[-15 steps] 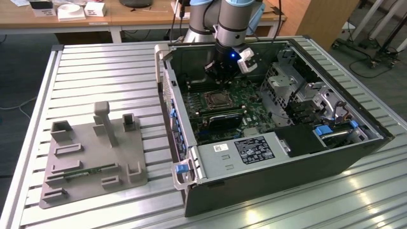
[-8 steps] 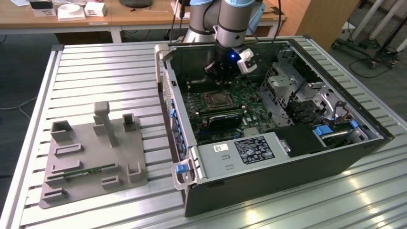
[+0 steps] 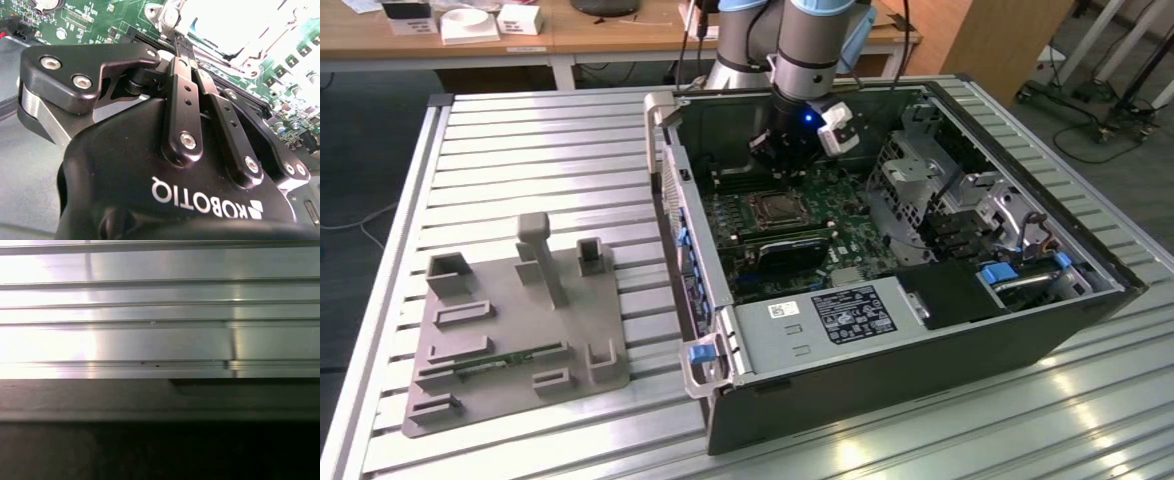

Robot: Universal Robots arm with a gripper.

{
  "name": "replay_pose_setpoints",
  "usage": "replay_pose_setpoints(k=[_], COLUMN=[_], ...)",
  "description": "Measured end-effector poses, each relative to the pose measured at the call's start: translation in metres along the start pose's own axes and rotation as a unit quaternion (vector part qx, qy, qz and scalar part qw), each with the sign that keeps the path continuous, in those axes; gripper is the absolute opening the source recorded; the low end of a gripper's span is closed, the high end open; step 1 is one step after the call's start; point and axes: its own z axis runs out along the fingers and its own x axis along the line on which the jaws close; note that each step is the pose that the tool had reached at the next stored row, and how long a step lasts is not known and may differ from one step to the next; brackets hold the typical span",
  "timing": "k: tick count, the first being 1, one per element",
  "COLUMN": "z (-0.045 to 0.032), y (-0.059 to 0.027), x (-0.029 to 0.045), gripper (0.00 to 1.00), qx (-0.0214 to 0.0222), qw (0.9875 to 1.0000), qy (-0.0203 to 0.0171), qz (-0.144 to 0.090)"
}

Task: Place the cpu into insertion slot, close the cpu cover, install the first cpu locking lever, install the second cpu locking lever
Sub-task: 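Install the first cpu locking lever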

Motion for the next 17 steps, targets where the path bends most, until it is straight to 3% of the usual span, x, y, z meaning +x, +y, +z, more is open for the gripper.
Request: replay_pose_setpoints(k=[11,17], z=[-0.0023,-0.0011], y=[0.0001,0.0001], x=[-0.0001,-0.0001], gripper=[0.10,0.10], qx=[0.0003,0.0050], qw=[1.0000,1.0000], qy=[0.0002,0.0024], qz=[0.000,0.000])
